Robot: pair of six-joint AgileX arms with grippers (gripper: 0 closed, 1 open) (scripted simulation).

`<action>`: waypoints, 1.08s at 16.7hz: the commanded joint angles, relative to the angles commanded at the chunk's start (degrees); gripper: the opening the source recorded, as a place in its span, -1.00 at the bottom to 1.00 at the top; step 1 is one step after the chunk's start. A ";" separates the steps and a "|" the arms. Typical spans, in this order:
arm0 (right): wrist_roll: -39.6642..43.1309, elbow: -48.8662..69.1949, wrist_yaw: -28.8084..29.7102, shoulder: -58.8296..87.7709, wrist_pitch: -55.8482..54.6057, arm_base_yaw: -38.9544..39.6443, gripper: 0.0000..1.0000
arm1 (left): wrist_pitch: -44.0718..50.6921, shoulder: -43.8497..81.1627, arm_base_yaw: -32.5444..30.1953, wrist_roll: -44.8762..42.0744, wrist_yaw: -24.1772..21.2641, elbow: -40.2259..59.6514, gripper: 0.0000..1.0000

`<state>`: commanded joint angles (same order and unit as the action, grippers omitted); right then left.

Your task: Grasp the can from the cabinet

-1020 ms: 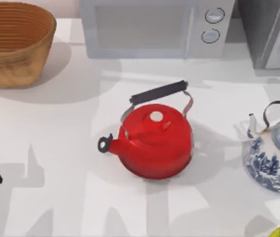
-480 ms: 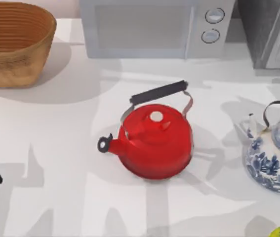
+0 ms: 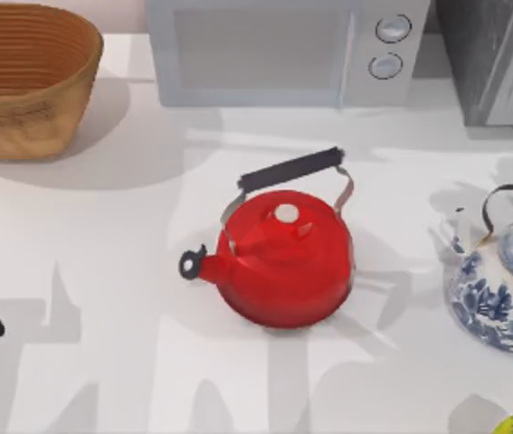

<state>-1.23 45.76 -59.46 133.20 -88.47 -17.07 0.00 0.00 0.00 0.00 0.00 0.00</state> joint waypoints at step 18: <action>0.16 3.43 3.40 2.33 1.28 3.38 -0.70 | 0.00 0.00 0.00 0.00 0.00 0.00 1.00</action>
<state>-1.08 49.19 -56.06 135.53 -87.19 -13.69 0.00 0.00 0.00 0.00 0.00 0.00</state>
